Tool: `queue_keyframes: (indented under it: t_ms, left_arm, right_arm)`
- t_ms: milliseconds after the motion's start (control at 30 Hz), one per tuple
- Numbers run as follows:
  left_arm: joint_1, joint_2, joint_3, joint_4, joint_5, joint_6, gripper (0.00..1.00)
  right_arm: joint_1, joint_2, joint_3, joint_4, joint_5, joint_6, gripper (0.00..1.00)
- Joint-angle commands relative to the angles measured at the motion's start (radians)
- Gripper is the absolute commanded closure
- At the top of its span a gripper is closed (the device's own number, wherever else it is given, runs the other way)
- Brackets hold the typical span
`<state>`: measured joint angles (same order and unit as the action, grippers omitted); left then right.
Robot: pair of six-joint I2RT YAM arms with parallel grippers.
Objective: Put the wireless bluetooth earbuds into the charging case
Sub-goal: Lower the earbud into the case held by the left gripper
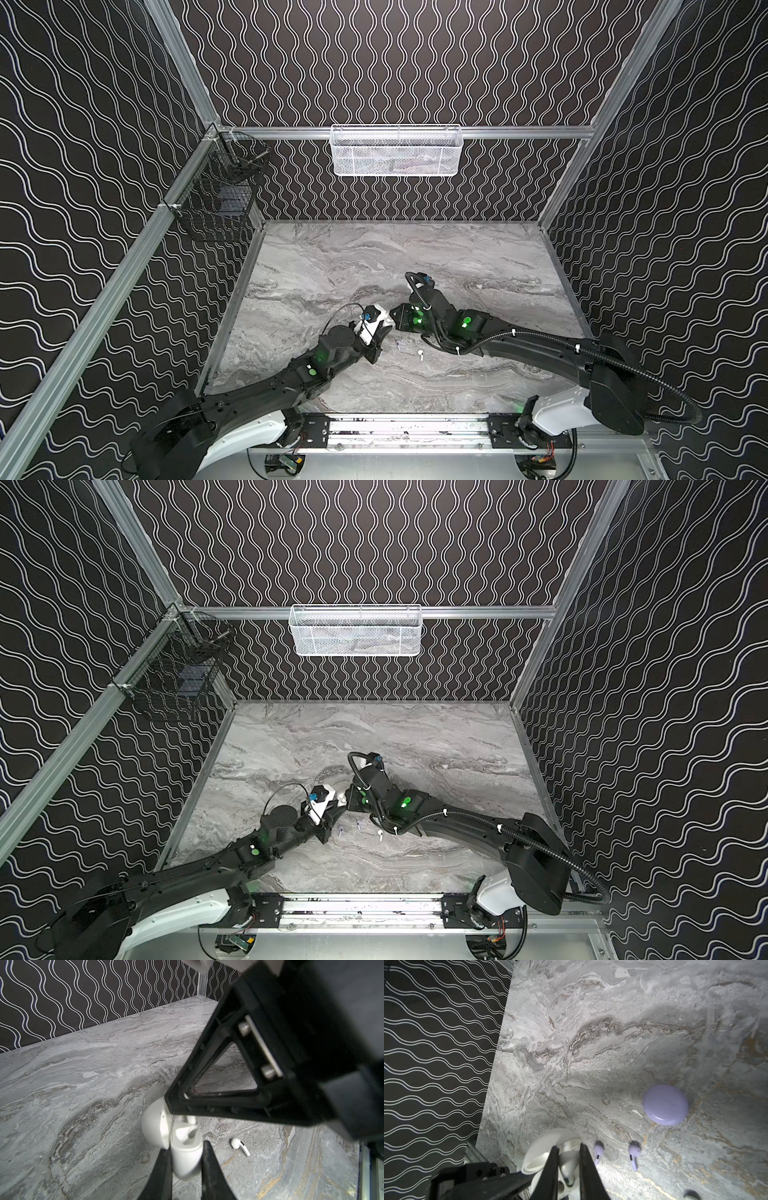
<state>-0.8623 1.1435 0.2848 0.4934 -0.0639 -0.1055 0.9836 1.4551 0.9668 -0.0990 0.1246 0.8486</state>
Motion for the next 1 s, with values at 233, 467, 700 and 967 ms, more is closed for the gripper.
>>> queue_keyframes:
  t_ms: [233, 467, 700, 967]
  left_arm:
    - [0.002, 0.003, -0.022, 0.130, -0.004, 0.005, 1.00]
    - [0.002, 0.004, -0.029, 0.147, -0.007, 0.018, 1.00]
    - [0.002, -0.002, -0.032, 0.152, -0.011, 0.027, 1.00]
    - [0.002, -0.007, -0.033, 0.151, -0.015, 0.031, 1.00]
  right_arm:
    - [0.009, -0.036, -0.030, 0.010, 0.001, 0.024, 0.91]
    - [0.014, -0.047, -0.026, -0.003, 0.006, 0.020, 0.90]
    - [0.024, -0.035, -0.013, -0.027, 0.015, 0.015, 0.89]
    - [0.036, -0.027, 0.003, -0.047, 0.029, 0.010, 0.86]
